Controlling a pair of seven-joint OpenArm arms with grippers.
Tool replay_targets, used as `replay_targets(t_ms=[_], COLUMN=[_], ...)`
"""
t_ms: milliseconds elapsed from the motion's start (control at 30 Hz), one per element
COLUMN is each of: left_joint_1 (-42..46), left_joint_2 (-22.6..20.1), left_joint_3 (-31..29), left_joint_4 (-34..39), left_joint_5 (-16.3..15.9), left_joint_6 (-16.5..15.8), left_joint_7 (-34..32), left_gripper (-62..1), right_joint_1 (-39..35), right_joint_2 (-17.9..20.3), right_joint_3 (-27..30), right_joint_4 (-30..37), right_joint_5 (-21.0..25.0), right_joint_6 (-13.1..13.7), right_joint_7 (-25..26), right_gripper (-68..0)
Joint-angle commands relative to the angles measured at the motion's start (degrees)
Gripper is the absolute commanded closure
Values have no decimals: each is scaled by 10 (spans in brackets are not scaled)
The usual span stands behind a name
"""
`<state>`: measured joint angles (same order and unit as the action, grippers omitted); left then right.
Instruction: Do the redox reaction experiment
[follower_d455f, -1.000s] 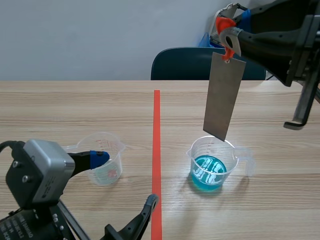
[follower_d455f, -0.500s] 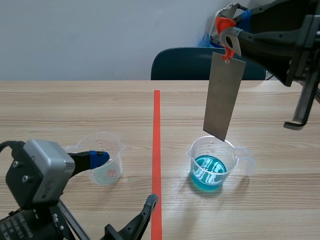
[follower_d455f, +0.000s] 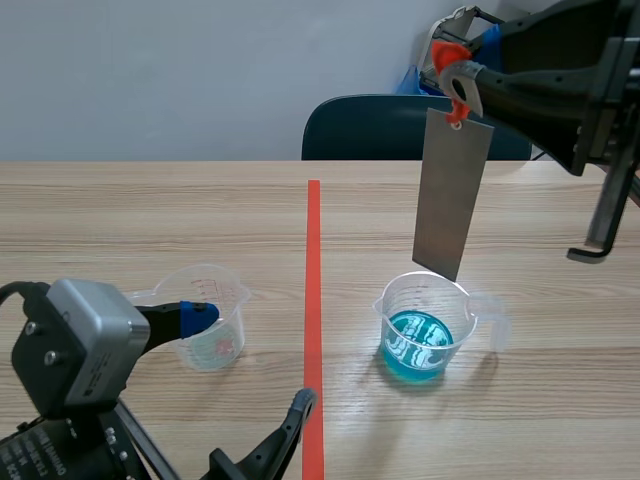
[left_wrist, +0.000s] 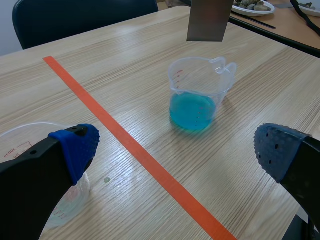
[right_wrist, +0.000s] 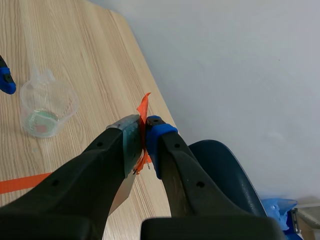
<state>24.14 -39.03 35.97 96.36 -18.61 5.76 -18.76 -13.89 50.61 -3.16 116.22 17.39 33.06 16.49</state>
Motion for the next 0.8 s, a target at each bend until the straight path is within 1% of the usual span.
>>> replay_targets(t_ms=[0, 133, 300, 433, 567, 700, 767], left_joint_1=[1, 1, 1, 1, 1, 1, 1], left_joint_2=[9, 9, 9, 9, 9, 9, 9], left_joint_3=[3, 3, 3, 3, 3, 3, 3], left_joint_4=[5, 5, 5, 5, 5, 5, 5], left_joint_5=[0, 0, 0, 0, 0, 0, 0], left_joint_6=[-3, -3, -3, -3, -3, -3, -3], left_joint_7=[-12, -12, -12, -12, -12, -12, -12], left_gripper=[-623, -623, -623, -623, -623, -623, -623], right_joint_1=[5, 4, 2, 2, 2, 2, 2], right_joint_2=[2, 2, 2, 2, 2, 2, 2], right_joint_3=[6, 6, 5, 2, -12, -23, -29], right_joint_4=[3, 3, -4, -24, -45, -66, -76], right_joint_5=[6, -8, -22, -34, -55, -58, -67], right_joint_6=[-4, -4, -4, -4, -4, -4, -4], right_joint_7=[10, 14, 32, 52, 79, 93, 107], right_gripper=[-7, -8, -8, -8, -8, -8, -8])
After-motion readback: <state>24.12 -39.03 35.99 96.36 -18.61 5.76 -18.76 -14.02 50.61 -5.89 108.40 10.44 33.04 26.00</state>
